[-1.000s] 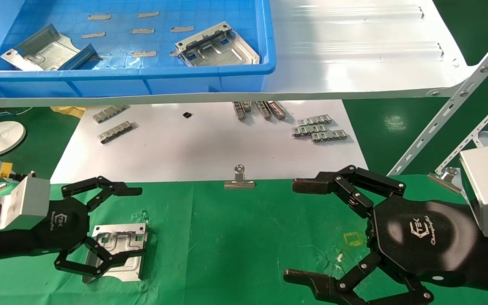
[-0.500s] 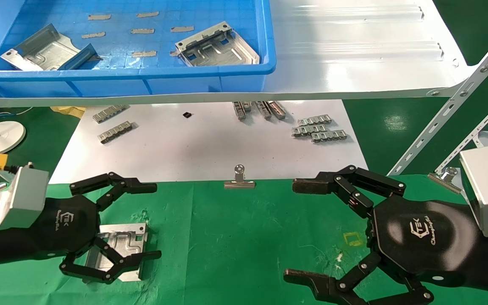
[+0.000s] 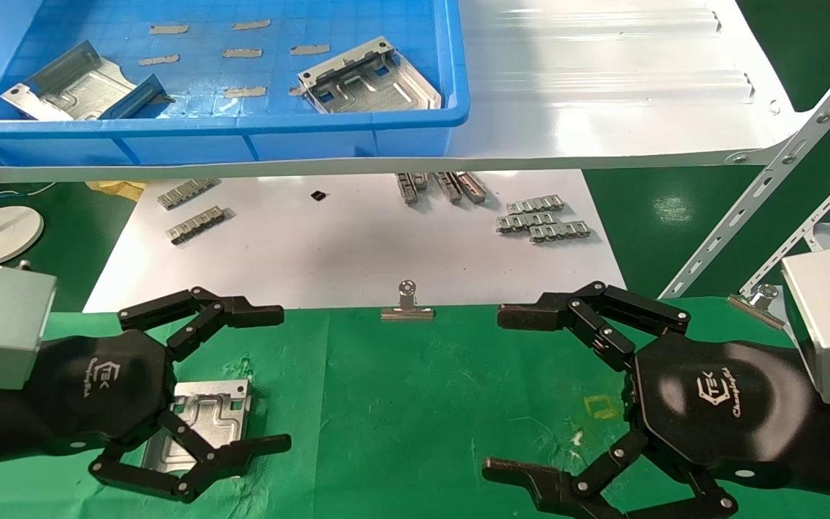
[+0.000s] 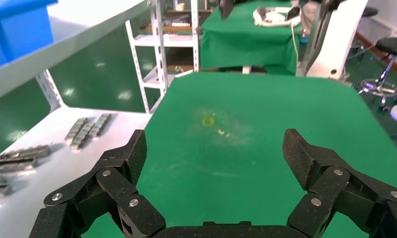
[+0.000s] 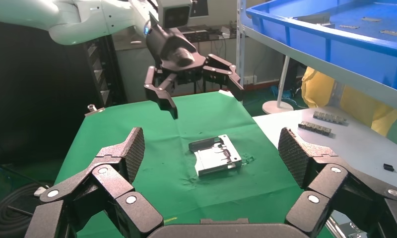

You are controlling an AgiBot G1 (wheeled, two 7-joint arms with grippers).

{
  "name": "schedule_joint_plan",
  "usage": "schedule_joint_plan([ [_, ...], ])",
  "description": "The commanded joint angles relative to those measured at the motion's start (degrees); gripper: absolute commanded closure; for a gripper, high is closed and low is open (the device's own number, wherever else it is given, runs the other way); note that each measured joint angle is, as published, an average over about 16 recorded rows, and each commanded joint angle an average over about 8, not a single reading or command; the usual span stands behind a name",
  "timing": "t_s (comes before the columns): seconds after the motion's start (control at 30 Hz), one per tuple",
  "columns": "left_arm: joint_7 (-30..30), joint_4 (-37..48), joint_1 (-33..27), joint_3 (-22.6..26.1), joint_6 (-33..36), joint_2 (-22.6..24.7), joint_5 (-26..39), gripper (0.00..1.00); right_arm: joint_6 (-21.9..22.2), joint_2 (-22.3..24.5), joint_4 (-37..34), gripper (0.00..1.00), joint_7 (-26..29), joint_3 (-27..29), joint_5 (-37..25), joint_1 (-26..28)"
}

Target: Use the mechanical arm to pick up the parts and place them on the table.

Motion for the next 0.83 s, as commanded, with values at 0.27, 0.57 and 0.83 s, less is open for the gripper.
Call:
schedule_joint_plan([
  [0.27,-5.91,-5.89,3.68,-5.28,-0.42,-0.23,-1.18,0.0,0.0,0.0,0.0,0.0,0.0,-0.01,0.01,0.0],
  [0.57,-11.19,-11.24,7.01,-10.09,-0.78,-0.42,-2.26,0.0,0.01,0.01,-0.01,0.0,-0.01,-0.01,0.01,0.0],
  [0.83,-12.01,-12.54,7.82,-11.3,-0.85,-0.46,-2.61,0.0,0.03,0.01,-0.02,0.0,-0.01,-0.01,0.03,-0.01],
])
